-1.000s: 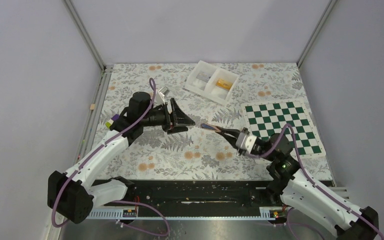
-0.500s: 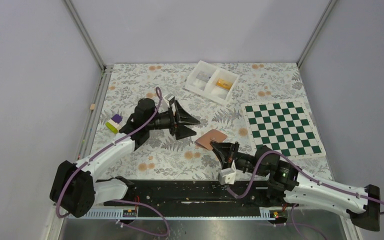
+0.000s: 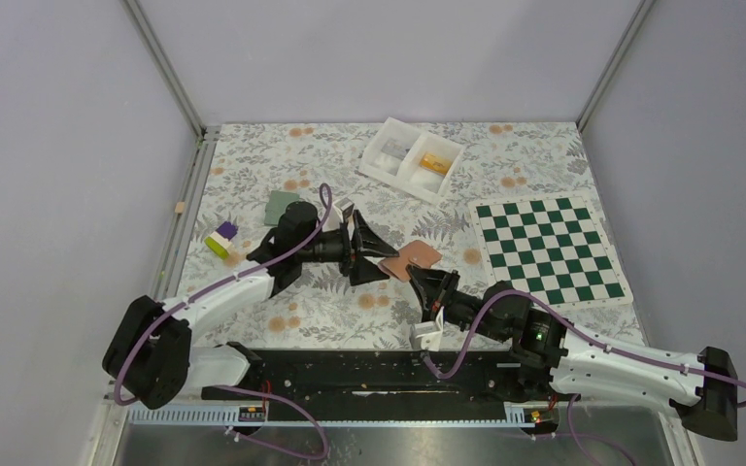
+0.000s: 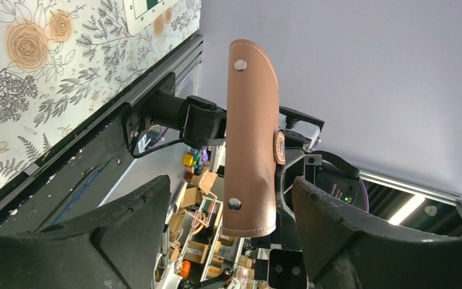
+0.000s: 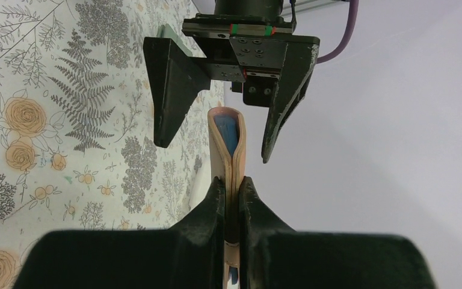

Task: Take the credit cards out of the card holder
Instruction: Open the card holder at the center of the board.

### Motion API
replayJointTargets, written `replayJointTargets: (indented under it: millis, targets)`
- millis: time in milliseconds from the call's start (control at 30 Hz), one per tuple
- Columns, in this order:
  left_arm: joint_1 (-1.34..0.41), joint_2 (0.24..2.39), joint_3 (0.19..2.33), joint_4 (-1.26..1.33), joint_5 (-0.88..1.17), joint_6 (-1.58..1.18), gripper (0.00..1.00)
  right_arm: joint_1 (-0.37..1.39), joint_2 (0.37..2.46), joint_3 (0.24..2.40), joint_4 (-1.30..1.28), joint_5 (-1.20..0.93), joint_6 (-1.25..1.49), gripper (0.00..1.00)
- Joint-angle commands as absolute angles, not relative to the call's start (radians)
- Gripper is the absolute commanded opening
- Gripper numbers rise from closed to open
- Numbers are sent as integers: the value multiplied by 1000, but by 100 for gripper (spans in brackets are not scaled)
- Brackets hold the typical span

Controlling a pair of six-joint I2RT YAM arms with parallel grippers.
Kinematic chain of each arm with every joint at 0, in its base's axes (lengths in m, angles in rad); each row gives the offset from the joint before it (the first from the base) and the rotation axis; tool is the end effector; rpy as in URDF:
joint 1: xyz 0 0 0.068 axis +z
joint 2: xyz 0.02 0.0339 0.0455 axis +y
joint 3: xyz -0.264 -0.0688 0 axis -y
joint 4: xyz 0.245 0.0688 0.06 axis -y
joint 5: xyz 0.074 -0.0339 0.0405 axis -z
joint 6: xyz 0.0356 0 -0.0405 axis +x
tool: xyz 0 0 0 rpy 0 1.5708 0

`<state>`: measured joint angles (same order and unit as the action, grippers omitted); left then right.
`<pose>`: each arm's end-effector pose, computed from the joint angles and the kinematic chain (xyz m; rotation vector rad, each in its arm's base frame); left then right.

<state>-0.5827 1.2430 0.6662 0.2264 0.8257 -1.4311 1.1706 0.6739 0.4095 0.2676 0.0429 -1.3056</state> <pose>0.2071 -0.1678 0.2464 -0.3119 2.4425 -1.9425 0.0698 0.1610 0.2725 -1.4719 0.5443 -0.1397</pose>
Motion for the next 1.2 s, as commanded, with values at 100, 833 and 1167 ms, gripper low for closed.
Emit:
replayJointTargets:
  millis: [100,833,1167]
  targets:
    - [-585,1294,603,570,832,-1631,66,1182,655,426,297,32,-1348,0]
    - [-531,1270,656,699,807,-1475,0,1183,647,432,309,163,-614,100]
    - [-554,1015,832,-68,402,-629,0,1183,728,741,-52,607,196,92]
